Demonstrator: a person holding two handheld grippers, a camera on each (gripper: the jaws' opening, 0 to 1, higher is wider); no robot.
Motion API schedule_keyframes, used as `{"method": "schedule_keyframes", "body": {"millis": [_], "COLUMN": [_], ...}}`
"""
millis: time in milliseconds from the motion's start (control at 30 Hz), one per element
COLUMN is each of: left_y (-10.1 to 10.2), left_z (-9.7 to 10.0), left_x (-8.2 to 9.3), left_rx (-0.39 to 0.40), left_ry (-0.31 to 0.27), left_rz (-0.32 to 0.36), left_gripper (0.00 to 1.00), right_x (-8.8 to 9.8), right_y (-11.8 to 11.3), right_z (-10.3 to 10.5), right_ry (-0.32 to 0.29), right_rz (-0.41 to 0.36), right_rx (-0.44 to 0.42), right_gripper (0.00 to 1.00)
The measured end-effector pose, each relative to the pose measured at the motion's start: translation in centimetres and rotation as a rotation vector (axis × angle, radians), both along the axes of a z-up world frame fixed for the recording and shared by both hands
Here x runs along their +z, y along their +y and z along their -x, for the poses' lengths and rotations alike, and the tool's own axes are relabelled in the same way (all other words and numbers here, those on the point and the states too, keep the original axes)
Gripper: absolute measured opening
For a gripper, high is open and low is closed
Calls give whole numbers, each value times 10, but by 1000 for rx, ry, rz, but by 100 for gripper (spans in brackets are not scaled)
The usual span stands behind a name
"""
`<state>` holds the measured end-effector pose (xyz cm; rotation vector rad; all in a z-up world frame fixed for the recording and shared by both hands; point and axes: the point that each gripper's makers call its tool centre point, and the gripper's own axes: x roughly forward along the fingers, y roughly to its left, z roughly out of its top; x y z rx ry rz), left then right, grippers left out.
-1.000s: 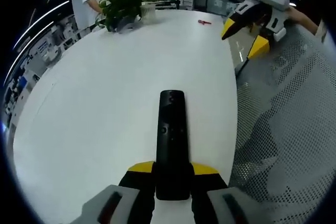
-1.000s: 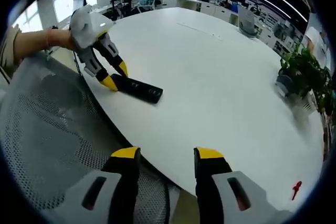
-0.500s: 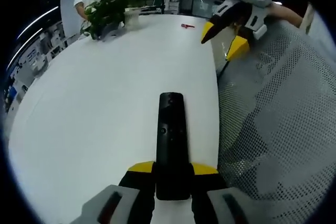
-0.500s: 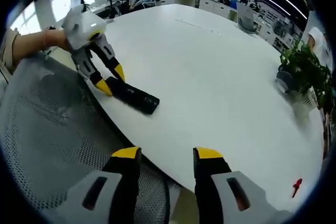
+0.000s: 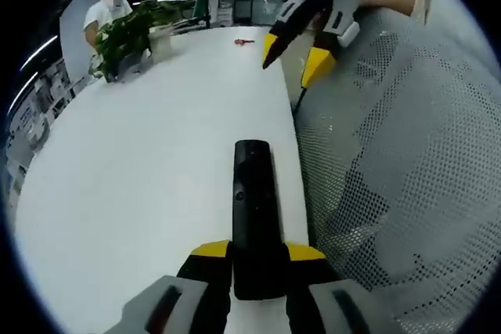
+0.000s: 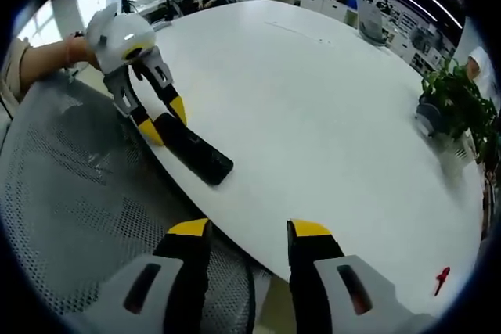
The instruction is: Press the specified remote control buttons in sequence, fully releasing each button before pressing the next.
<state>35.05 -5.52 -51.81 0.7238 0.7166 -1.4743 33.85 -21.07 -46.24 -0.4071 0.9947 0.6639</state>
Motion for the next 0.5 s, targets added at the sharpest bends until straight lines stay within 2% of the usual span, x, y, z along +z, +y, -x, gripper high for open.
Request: {"method": "schedule_keyframes", "body": {"millis": [267, 367, 500], "left_y": [1, -1, -3], "left_z": [-2, -3, -5], "left_x": [1, 2, 3], "left_rx": [21, 65, 79], "left_ry": [30, 64, 69], "left_rz": [54, 90, 150], "left_gripper": [25, 25, 25], "right_x": [-1, 2, 6], "right_y": [2, 5, 14], "right_z": [2, 2, 4], "right_ry": [9, 12, 14], "right_rz": [-1, -35, -95], "right_rx": [23, 7, 29], "right_gripper": [37, 37, 35]}}
